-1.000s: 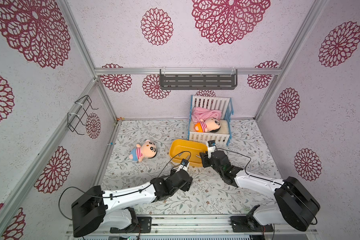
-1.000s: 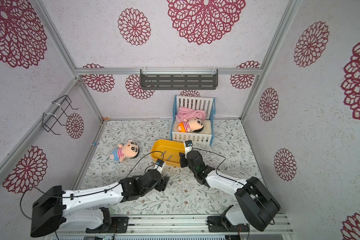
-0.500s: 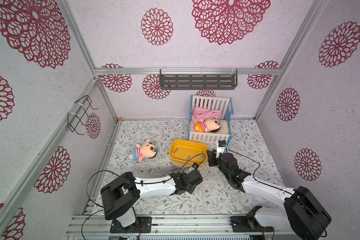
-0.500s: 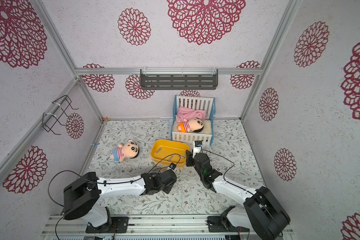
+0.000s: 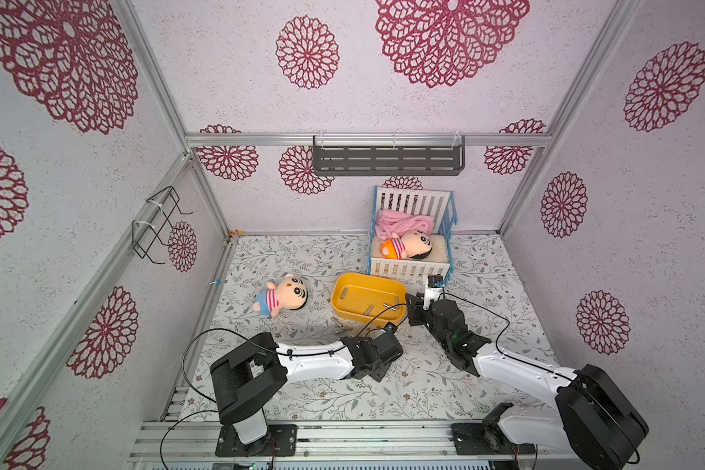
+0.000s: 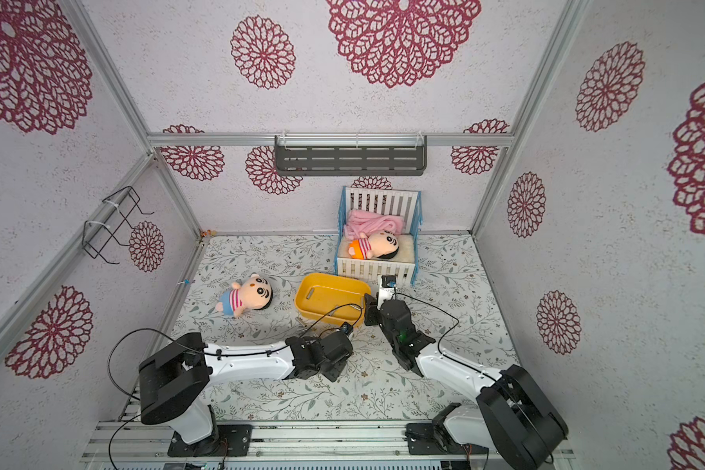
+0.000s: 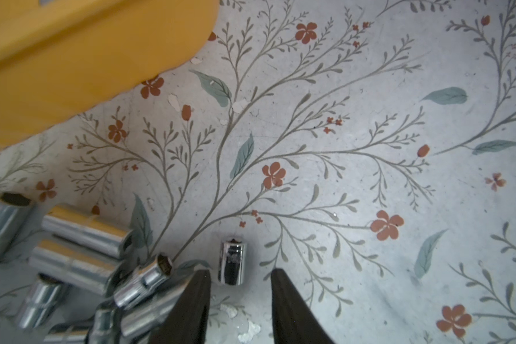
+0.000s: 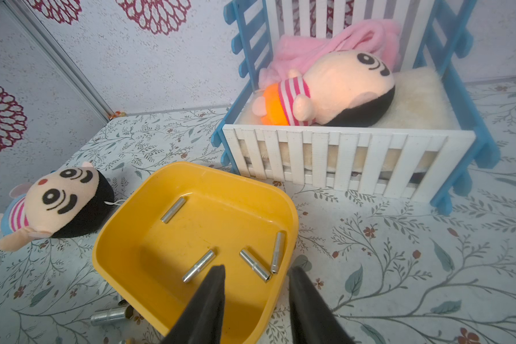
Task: Put the screws on the desktop into the storage box
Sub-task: Pick up the screw from the center of the board.
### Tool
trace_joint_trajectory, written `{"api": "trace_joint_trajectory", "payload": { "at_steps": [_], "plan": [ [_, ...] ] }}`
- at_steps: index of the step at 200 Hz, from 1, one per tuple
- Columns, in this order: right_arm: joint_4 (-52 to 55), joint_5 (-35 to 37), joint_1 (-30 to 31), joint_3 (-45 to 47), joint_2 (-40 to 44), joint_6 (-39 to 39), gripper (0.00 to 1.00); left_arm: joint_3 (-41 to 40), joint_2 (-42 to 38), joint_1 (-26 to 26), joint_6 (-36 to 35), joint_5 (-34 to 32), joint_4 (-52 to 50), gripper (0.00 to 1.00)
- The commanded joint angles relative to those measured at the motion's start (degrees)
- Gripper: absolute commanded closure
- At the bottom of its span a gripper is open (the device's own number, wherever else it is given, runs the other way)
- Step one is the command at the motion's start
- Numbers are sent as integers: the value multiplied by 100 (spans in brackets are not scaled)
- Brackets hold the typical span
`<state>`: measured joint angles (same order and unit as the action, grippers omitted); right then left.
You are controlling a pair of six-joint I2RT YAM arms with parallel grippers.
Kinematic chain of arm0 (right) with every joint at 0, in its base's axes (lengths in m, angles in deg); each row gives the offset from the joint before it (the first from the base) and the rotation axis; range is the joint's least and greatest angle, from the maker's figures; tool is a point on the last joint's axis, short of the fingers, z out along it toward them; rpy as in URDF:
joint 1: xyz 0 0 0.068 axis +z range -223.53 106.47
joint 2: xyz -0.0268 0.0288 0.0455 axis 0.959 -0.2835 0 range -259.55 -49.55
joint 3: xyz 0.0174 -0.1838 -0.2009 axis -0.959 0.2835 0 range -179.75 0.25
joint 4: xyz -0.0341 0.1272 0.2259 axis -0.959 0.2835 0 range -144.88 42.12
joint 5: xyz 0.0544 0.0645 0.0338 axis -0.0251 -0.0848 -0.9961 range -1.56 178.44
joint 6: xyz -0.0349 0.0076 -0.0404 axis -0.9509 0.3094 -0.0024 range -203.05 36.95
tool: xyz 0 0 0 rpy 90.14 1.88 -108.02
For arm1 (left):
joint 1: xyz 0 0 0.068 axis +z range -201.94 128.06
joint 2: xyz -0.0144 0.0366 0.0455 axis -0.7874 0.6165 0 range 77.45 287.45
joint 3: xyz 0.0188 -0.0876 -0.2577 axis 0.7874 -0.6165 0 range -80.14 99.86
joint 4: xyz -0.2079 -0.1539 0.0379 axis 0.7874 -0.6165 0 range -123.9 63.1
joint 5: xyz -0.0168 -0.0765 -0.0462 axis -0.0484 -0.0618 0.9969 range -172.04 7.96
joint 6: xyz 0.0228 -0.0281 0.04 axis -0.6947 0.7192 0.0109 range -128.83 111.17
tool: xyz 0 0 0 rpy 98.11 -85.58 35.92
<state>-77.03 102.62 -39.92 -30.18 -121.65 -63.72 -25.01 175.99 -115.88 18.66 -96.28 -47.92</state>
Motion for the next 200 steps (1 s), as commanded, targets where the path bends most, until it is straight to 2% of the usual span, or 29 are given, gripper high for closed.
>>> {"api": "trace_joint_trajectory", "payload": {
  "at_steps": [1,45,167,200],
  "plan": [
    [-216,108,-38,-41,45,106,60,111,97,-66,-68,85,-61,61],
    [-209,77,-38,-50,35,105,60,214,234,-68,-48,22,-131,65],
    [-208,72,-38,-41,60,150,60,490,651,-71,-1,-96,-345,66],
    [-210,154,-38,-6,133,166,60,481,641,-66,-25,-37,-359,75]
  ]
}}
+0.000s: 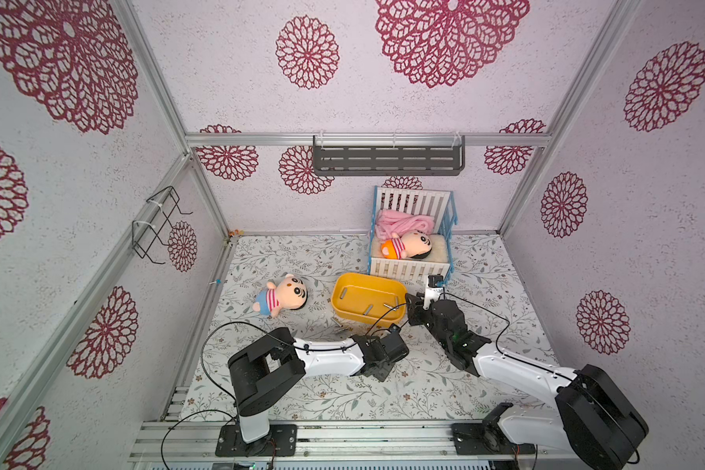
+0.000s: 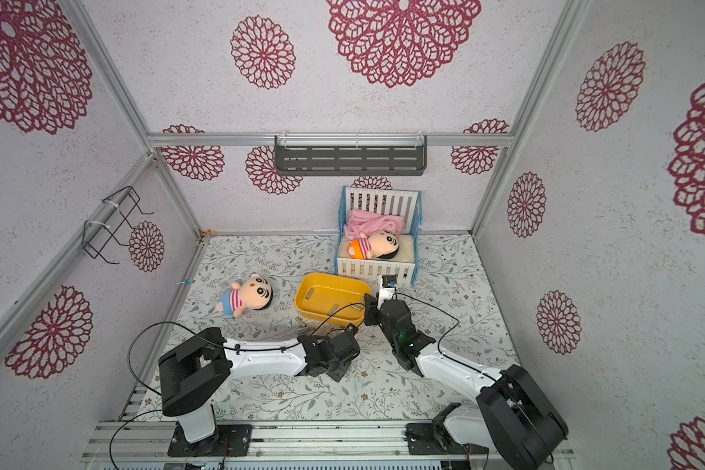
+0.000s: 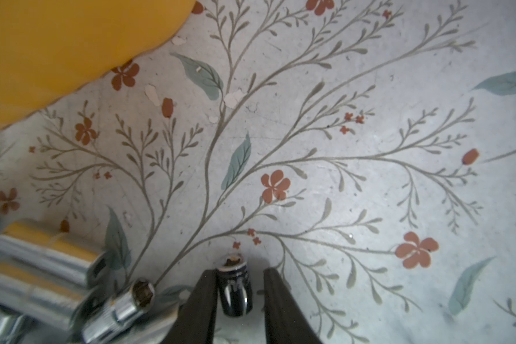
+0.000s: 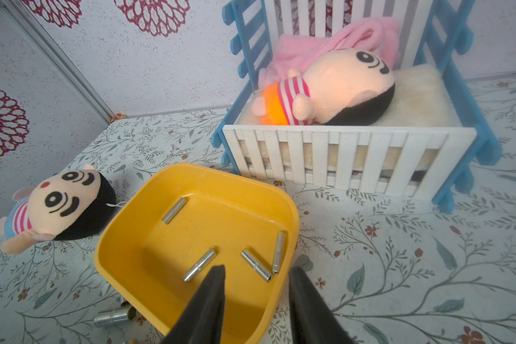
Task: Put the screws on the desktop into the storage box
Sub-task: Pick up the screw from the center of the board.
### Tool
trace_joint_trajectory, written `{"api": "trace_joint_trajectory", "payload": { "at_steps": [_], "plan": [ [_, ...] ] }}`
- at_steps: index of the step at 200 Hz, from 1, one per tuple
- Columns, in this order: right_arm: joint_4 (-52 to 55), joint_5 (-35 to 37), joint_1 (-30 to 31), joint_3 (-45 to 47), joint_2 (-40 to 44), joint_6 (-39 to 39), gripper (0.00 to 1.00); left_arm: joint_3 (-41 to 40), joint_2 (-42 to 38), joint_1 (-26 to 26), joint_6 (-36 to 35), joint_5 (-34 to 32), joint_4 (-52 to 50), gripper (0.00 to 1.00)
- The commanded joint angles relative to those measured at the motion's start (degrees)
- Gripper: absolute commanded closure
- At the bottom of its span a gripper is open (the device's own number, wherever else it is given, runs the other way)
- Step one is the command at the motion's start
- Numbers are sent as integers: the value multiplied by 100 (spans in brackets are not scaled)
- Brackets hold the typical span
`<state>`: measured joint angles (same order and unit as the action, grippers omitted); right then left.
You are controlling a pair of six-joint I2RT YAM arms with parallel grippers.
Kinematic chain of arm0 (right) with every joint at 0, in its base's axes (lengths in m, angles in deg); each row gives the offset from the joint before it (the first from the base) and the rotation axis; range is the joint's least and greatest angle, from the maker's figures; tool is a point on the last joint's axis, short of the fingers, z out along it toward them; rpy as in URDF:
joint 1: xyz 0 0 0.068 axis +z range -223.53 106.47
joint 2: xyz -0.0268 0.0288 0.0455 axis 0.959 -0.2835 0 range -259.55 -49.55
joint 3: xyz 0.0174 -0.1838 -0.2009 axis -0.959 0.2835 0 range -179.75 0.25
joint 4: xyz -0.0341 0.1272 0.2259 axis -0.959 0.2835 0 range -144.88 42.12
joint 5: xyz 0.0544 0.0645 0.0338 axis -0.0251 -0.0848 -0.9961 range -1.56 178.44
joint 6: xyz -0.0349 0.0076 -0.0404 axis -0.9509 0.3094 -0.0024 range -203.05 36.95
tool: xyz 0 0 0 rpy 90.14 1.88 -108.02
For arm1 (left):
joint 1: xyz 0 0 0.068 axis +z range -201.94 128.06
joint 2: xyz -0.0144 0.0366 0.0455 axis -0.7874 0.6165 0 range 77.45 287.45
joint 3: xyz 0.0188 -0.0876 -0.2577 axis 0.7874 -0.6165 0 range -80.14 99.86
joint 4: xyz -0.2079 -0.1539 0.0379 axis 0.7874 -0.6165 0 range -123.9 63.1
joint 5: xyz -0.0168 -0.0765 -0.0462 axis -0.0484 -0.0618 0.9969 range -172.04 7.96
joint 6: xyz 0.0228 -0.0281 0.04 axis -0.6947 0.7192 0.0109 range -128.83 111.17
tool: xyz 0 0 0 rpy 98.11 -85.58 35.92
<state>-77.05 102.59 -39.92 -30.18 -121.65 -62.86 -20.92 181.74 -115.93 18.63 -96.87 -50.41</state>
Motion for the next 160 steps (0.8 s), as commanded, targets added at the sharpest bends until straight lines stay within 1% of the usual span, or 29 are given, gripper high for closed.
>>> {"api": "trace_joint_trajectory", "payload": {
  "at_steps": [1,66,80,102,116,149,160],
  "plan": [
    [-208,157,-38,-2,134,77,60,72,66,-61,-22,27,-114,75],
    [-207,237,-47,51,252,106,60,59,22,-61,-15,-17,-119,80],
    [-207,246,-47,64,290,117,60,63,-11,-61,-13,-38,-119,83],
    [-199,255,-55,81,335,143,60,55,-71,-61,-31,77,-119,84],
    [-207,237,-56,99,369,170,60,41,-148,-61,-31,103,-119,89],
    [-211,228,-90,125,385,190,60,28,-418,-44,-97,37,-119,92],
    [-223,228,-93,126,380,204,60,45,-527,-44,-124,33,-119,94]
  ]
}}
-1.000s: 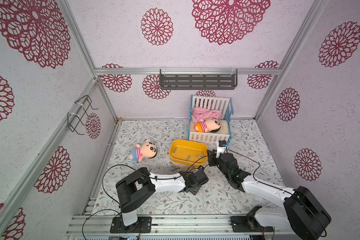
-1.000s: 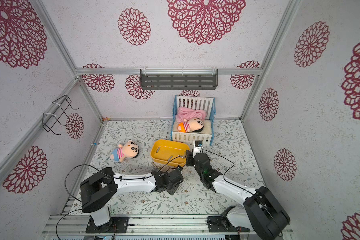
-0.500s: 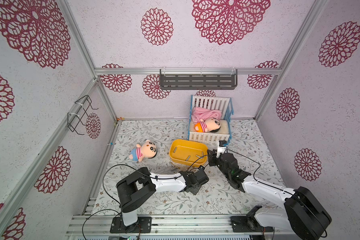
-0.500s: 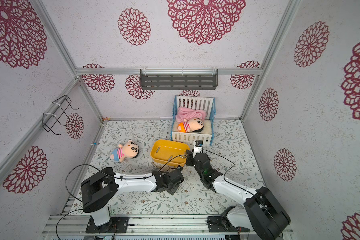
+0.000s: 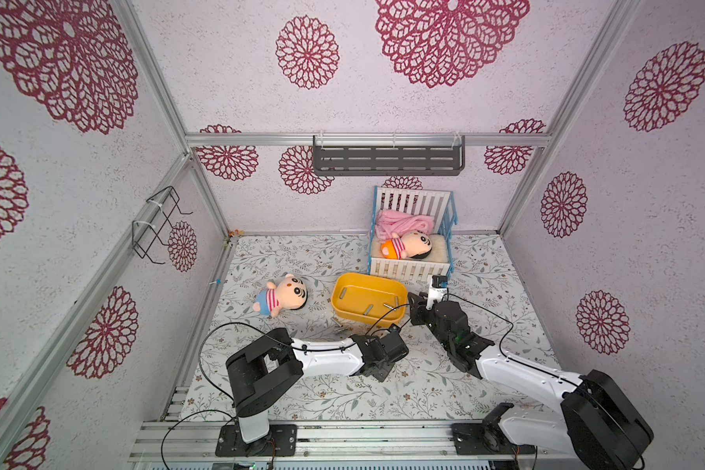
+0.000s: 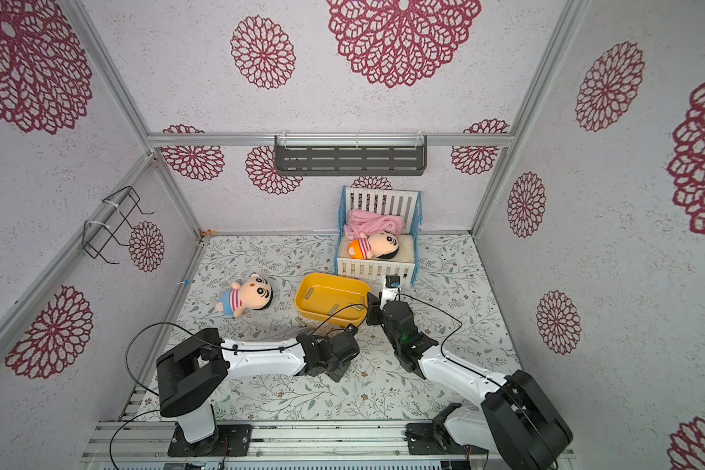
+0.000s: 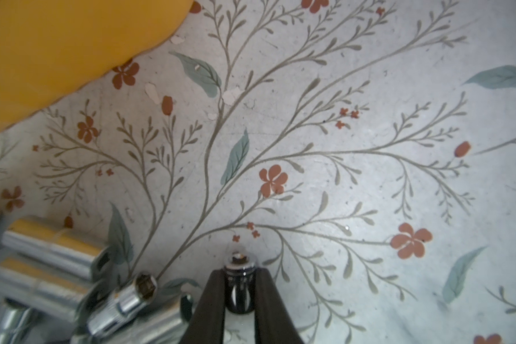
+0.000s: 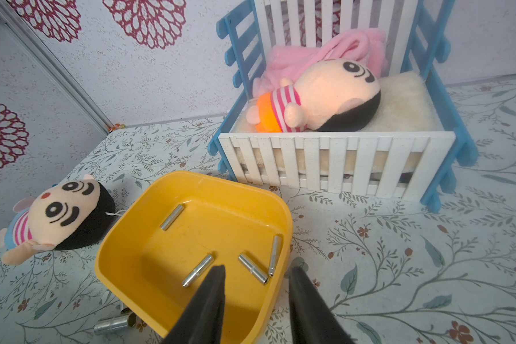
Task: Put the screws on the desktop into the storage box
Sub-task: Pick up the screw from the center of the board, then place the screw in the storage box.
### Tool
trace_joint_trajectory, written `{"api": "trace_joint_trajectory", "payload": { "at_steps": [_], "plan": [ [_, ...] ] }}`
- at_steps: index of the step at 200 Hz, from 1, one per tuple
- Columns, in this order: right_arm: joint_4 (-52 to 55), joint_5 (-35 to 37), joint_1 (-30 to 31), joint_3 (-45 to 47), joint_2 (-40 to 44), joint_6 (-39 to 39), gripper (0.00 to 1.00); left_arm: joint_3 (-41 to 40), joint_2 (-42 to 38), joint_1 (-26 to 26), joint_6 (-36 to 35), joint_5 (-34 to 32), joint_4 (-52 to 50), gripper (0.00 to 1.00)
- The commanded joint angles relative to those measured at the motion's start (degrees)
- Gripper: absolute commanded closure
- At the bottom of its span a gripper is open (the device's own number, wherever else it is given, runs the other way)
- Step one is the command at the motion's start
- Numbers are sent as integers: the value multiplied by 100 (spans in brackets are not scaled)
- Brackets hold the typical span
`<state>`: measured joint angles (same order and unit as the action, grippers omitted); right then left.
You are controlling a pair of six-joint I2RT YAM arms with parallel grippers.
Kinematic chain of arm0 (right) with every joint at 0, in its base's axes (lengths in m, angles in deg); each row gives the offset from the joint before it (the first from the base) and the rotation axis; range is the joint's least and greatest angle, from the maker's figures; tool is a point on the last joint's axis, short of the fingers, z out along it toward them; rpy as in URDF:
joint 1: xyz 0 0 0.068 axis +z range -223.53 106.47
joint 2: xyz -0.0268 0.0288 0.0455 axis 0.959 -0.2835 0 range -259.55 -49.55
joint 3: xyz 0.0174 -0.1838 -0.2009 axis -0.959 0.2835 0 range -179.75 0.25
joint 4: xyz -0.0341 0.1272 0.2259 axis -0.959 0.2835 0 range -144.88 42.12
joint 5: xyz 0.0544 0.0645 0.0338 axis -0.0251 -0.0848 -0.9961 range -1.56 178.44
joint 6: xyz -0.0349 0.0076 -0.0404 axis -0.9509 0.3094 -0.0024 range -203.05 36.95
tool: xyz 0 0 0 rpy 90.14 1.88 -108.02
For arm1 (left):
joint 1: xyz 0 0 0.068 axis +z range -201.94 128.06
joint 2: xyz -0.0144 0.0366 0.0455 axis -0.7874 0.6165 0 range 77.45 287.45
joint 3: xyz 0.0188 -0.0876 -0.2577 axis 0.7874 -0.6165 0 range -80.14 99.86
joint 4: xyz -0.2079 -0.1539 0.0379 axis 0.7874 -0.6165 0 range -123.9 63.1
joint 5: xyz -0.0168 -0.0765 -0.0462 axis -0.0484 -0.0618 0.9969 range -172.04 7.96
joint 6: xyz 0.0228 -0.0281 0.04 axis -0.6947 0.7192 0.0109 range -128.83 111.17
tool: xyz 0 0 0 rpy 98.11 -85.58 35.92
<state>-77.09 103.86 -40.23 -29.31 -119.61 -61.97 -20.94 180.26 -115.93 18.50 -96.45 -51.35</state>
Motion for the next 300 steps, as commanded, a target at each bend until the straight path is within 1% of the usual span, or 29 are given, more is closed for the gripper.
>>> {"api": "trace_joint_trajectory", "payload": {
  "at_steps": [1,18,58,80,90,115,150,169,211,233,258,278,300],
  "plan": [
    [-220,102,-66,38,177,110,60,47,-390,-44,-108,-9,-25,95],
    [-209,102,-77,38,167,122,60,69,-585,-31,-125,-26,-25,98],
    [-192,154,-87,64,217,155,60,113,-1195,140,-186,-10,-25,100],
    [-191,153,-95,73,256,166,60,243,-1408,366,-185,61,-25,100],
    [-193,167,-96,80,273,177,60,329,-1468,471,-162,-19,-25,100],
    [-194,173,-104,91,290,177,60,587,-1492,870,-138,65,111,100],
    [-203,128,-104,91,283,194,60,1138,-1131,1456,-75,395,195,100],
    [-199,139,-108,91,287,207,60,1370,-838,1638,-7,300,290,100],
    [-221,146,-109,126,362,221,61,1650,-167,2067,274,467,634,100],
    [-215,129,-113,126,352,228,61,1824,146,2186,263,461,721,100],
    [-280,206,-113,169,340,223,61,2008,478,2279,331,497,720,97],
    [-313,201,-111,201,379,228,61,2023,605,2318,358,376,739,92],
    [-397,102,-112,249,423,231,61,2052,684,2368,359,398,739,85]
  ]
}}
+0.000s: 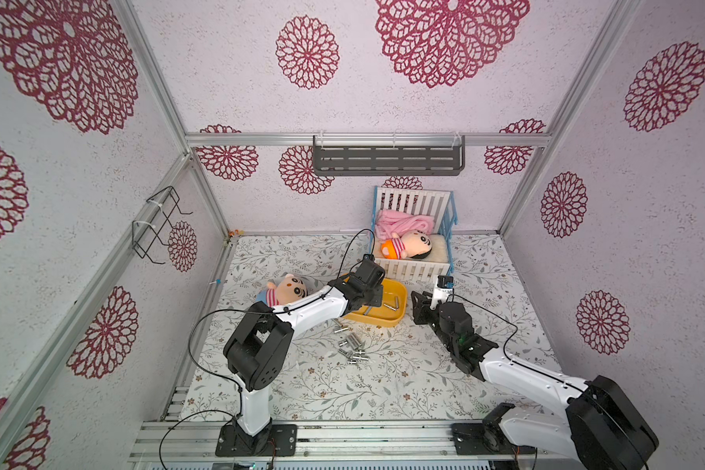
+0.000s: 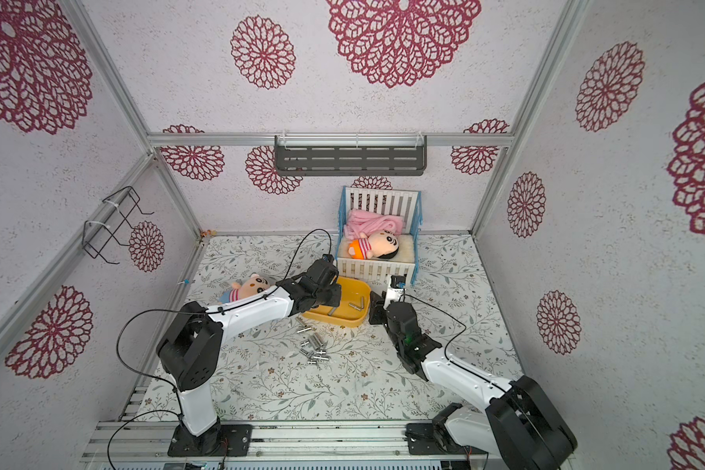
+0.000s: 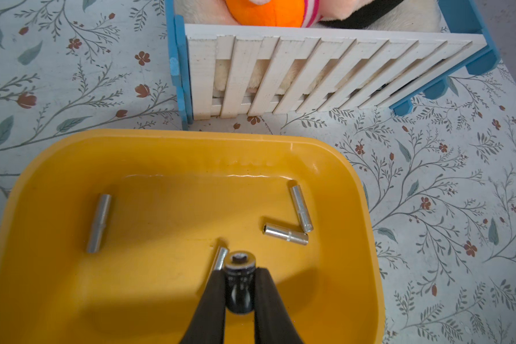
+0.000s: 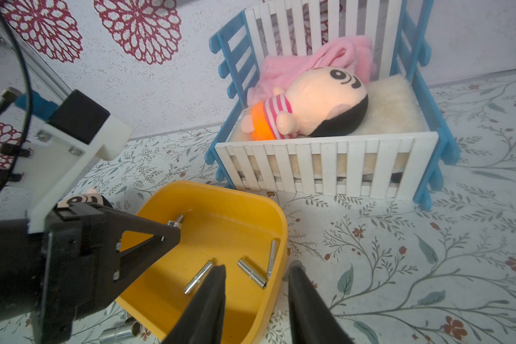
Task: Put the screws on the desktop into the storage box
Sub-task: Place the screw in the storage box.
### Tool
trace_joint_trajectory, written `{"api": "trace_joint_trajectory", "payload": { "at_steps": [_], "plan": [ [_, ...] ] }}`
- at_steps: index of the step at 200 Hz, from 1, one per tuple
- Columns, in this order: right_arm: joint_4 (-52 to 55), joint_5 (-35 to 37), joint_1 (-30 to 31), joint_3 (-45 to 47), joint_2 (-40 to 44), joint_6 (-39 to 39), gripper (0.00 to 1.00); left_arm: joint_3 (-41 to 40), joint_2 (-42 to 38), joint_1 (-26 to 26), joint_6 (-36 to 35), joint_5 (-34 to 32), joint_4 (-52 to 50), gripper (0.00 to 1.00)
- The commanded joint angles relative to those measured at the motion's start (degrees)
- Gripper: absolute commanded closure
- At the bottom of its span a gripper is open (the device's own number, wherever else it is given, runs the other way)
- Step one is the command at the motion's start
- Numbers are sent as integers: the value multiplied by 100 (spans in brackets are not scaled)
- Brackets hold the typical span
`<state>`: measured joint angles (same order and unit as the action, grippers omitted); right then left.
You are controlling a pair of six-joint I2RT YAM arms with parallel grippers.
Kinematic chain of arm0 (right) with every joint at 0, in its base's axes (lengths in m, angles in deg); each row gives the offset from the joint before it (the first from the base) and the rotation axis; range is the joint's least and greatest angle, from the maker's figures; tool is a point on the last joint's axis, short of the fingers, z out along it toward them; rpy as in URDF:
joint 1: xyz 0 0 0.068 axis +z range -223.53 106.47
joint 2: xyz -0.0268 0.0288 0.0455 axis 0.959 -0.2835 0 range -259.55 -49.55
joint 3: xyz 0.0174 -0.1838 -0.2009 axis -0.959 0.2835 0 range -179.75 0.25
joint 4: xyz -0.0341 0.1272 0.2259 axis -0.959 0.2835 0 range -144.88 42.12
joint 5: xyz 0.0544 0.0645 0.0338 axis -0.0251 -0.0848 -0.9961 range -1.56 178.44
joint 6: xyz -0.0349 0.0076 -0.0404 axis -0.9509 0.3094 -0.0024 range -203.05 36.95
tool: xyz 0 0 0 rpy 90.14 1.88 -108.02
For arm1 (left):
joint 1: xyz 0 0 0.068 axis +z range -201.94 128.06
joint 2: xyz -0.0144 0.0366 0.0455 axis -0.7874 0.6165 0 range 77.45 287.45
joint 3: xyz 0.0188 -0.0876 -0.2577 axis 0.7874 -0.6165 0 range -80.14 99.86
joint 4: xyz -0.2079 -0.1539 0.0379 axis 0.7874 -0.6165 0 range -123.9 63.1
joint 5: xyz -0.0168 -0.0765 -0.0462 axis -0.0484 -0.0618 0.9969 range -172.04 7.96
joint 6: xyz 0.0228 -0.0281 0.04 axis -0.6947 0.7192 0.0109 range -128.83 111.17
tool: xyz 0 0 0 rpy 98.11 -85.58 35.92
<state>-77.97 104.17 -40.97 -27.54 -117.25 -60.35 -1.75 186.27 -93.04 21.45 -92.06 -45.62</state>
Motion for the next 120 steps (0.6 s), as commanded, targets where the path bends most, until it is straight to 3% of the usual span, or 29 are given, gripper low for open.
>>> {"api": "trace_joint_trajectory", "payload": {
  "at_steps": [1,55,87,120],
  "plan": [
    [-314,71,-38,72,187,64,61,133,85,82,60,-38,167,84],
    [-362,-303,-32,-5,30,-15,59,10,-137,100,129,43,158,49],
    [-372,-659,34,-96,-82,-140,59,-420,-826,102,105,-21,158,44],
    [-135,-1130,346,-347,-179,-383,58,-1418,-1986,102,140,-163,127,42]
  ]
}}
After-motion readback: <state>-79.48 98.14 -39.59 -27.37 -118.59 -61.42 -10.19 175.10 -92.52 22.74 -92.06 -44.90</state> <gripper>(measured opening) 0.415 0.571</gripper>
